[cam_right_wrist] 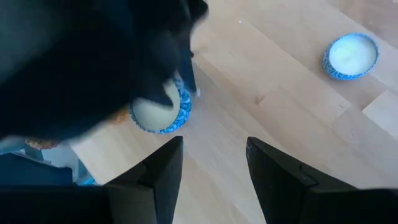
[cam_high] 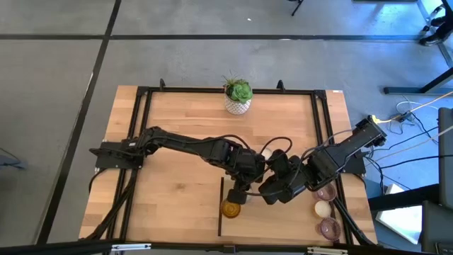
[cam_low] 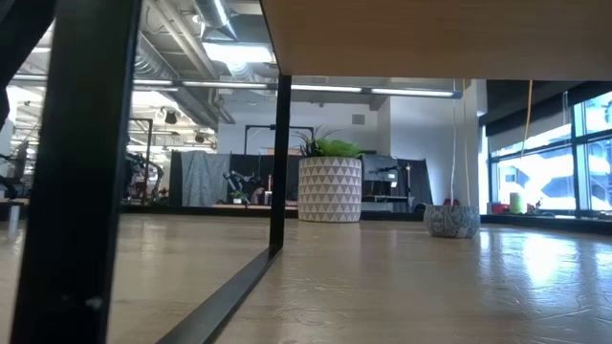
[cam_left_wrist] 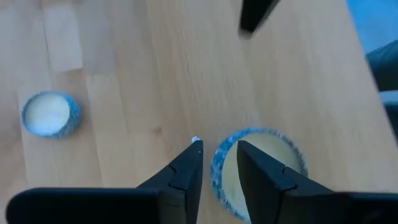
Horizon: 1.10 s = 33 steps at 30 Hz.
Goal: Pick & Place candle stick holders
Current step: Put the dark blue scented candle on the shelf aligned with the yellow glass candle holder
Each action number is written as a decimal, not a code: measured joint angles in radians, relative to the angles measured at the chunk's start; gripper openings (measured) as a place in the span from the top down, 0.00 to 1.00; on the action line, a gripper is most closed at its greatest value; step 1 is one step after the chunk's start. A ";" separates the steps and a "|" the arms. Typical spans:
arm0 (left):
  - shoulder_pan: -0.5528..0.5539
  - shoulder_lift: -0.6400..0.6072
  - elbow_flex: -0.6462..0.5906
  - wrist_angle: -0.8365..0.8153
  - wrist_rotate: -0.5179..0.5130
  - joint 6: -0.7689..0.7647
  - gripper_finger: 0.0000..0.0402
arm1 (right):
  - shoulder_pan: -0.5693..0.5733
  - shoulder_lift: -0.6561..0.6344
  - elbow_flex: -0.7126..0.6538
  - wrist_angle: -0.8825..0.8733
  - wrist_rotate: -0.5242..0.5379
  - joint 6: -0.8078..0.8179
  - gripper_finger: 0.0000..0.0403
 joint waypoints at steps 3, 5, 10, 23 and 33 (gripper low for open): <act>0.006 -0.020 -0.001 -0.009 -0.023 0.008 0.78 | -0.004 0.000 -0.003 0.006 -0.029 0.000 0.55; 0.017 -0.039 -0.001 -0.028 -0.060 0.006 0.79 | -0.013 0.000 -0.020 0.018 -0.067 -0.001 0.55; 0.071 -0.087 -0.001 -0.121 -0.182 -0.050 0.80 | -0.043 0.000 -0.081 0.085 -0.133 -0.010 0.55; 0.138 -0.115 0.000 -0.380 -0.242 -0.204 0.81 | -0.152 0.056 -0.141 0.262 -0.288 -0.166 0.55; 0.102 -0.115 -0.009 -0.448 -0.296 -0.217 0.84 | -0.189 0.107 -0.141 0.259 -0.340 -0.222 0.55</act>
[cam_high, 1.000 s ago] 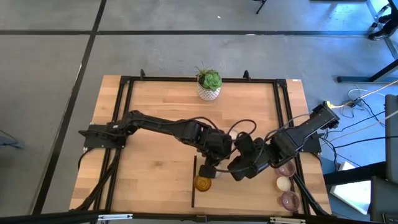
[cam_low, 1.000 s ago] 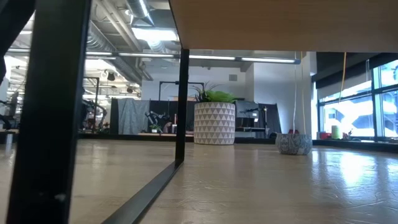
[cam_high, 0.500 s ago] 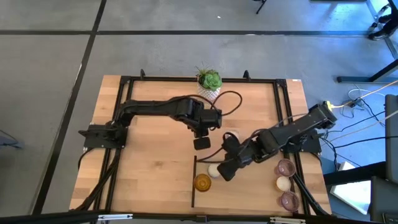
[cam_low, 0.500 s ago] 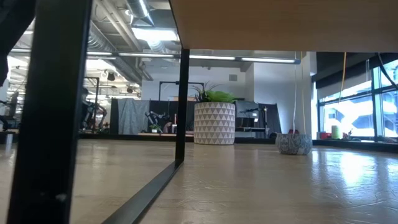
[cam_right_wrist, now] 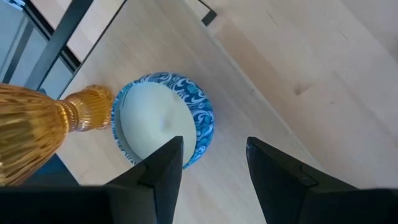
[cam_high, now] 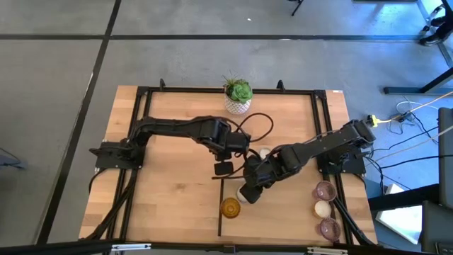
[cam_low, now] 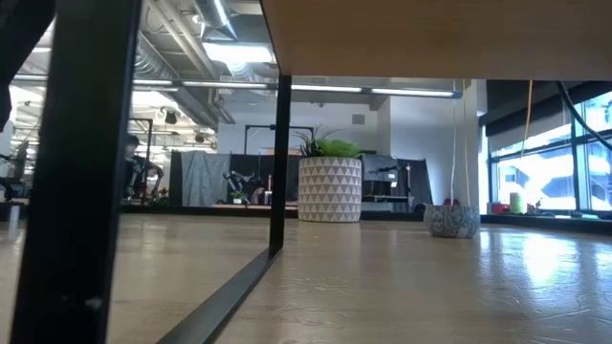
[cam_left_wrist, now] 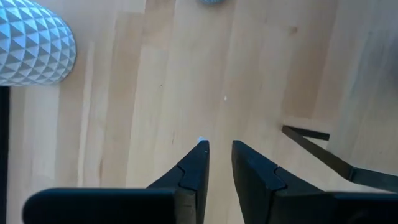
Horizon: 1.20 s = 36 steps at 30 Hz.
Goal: Pick & Place candle stick holders
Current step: Put the dark blue scented candle on the shelf aligned with the yellow glass candle holder
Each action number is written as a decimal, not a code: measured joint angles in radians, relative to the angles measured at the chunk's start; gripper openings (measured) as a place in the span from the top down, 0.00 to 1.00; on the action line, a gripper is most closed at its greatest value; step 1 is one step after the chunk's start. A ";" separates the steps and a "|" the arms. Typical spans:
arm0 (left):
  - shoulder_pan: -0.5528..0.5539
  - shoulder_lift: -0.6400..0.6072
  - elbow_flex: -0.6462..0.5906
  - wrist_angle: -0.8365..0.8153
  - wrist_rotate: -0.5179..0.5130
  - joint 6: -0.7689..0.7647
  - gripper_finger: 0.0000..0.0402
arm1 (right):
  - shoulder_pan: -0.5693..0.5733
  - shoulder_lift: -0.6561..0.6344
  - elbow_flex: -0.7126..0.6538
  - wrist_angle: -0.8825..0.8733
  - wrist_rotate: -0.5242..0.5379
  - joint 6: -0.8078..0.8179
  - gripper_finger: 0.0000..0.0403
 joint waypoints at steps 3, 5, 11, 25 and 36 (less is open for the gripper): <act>-0.004 0.001 0.000 0.000 0.003 -0.005 0.84 | -0.002 0.000 0.000 -0.001 0.000 -0.005 0.55; -0.009 0.001 0.000 0.000 0.002 -0.005 0.84 | -0.002 0.000 0.000 -0.001 0.000 -0.007 0.55; -0.009 0.001 0.000 0.000 0.000 -0.005 0.84 | -0.002 0.000 0.000 -0.001 0.000 -0.008 0.60; -0.009 0.001 0.000 0.000 -0.004 -0.002 0.84 | -0.002 0.000 0.000 -0.001 0.001 -0.011 0.68; -0.010 0.001 0.000 0.000 -0.005 0.004 0.84 | -0.008 0.037 0.001 0.015 -0.054 -0.016 0.68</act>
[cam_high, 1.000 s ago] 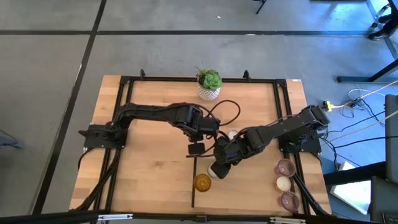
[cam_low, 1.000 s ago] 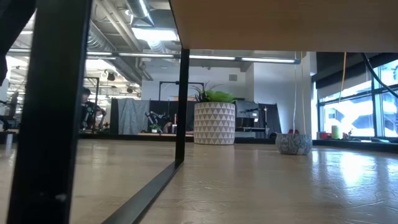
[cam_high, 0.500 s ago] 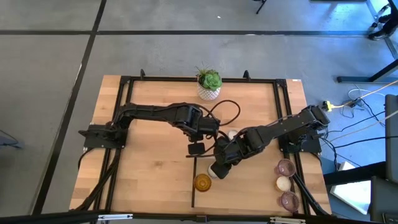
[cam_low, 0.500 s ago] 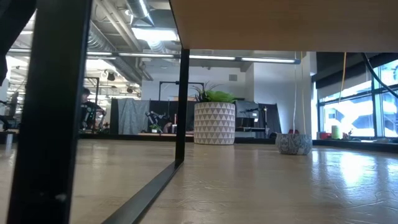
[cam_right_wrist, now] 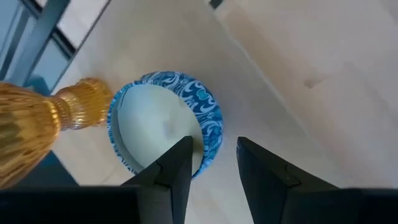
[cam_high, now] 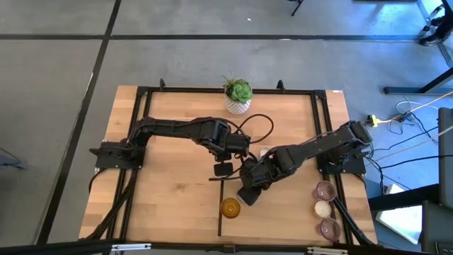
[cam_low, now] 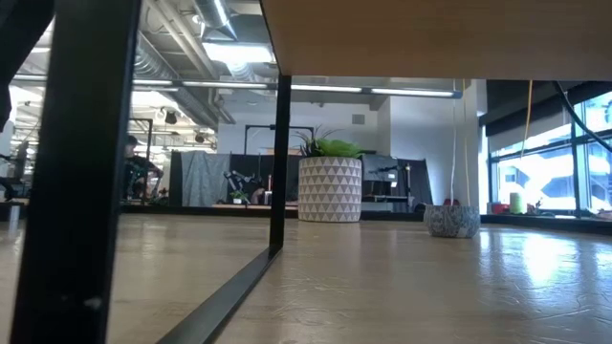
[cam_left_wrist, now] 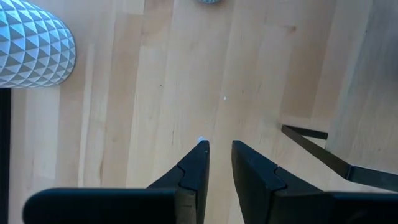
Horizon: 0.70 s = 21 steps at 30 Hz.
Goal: Pick & Place candle stick holders
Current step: Put the dark blue scented candle on the shelf aligned with the yellow glass candle holder
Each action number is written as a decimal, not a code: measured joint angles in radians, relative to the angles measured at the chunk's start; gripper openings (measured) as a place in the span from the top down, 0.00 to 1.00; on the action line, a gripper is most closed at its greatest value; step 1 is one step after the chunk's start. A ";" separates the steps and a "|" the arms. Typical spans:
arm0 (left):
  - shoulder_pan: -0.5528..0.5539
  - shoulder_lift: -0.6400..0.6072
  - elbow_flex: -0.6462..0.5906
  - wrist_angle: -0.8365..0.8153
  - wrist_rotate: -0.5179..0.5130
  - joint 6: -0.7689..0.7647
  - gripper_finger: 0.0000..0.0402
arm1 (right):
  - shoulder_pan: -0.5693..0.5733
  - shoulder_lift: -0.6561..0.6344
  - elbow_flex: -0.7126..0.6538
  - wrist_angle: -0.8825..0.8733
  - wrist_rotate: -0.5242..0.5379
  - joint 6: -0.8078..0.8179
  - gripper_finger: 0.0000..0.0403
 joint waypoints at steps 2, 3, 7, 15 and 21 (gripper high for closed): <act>0.000 0.000 0.000 0.000 0.000 0.001 0.84 | 0.000 0.005 0.000 0.015 -0.014 -0.003 0.68; 0.000 0.000 0.000 0.000 0.000 0.001 0.84 | 0.000 0.005 0.000 0.019 -0.014 -0.002 0.68; -0.001 0.000 0.000 0.000 0.000 0.002 0.84 | 0.000 0.005 0.000 0.018 -0.013 0.003 0.68; -0.002 0.000 0.000 0.000 0.000 0.014 0.84 | 0.000 0.005 0.000 0.006 -0.035 0.008 0.68; -0.001 0.000 0.000 0.000 -0.016 0.028 0.84 | 0.002 0.006 0.000 0.000 -0.068 -0.022 0.68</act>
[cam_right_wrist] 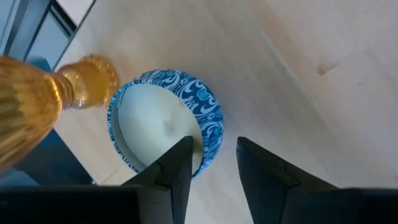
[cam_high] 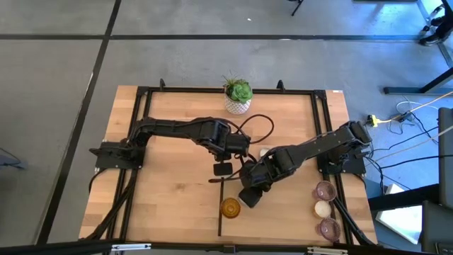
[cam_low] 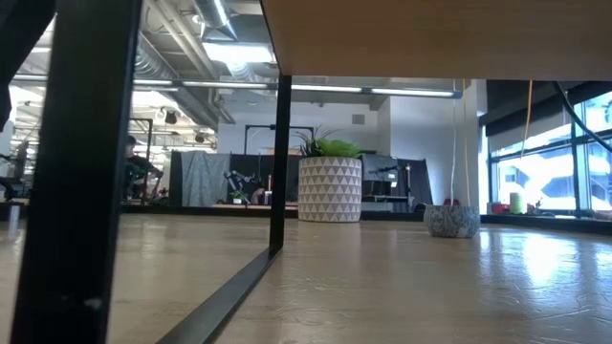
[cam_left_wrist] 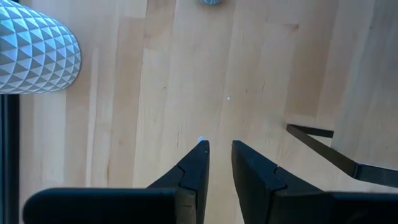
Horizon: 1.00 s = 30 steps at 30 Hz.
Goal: Pick & Place candle stick holders
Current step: Put the dark blue scented candle on the shelf aligned with the yellow glass candle holder
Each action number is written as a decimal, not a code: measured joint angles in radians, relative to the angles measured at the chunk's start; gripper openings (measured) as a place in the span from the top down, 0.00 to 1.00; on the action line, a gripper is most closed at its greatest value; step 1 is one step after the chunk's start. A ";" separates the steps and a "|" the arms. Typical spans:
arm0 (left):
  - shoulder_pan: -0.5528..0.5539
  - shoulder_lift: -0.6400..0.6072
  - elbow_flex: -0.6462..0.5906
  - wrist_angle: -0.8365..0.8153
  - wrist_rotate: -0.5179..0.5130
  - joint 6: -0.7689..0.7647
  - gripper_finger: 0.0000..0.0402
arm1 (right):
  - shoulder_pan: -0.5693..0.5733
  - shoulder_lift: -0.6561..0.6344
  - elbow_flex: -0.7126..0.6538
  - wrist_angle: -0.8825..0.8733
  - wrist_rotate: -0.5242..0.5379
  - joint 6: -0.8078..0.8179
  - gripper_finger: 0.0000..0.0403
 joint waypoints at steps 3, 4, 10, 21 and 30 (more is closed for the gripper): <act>0.003 0.000 0.000 0.000 -0.001 0.000 0.84 | 0.002 0.000 0.000 -0.003 -0.027 -0.017 0.68; 0.004 0.000 0.000 0.000 -0.004 0.003 0.84 | 0.005 0.001 0.000 -0.003 -0.033 -0.021 0.68; 0.006 0.000 0.000 0.000 -0.026 0.018 0.84 | 0.027 0.003 0.015 -0.018 -0.035 -0.040 0.68; 0.029 0.000 0.000 0.002 -0.036 -0.013 0.84 | 0.084 0.002 0.061 -0.040 -0.008 -0.012 0.68; 0.028 0.000 0.000 0.004 -0.036 -0.023 0.84 | 0.107 0.002 0.061 -0.029 0.013 0.022 0.68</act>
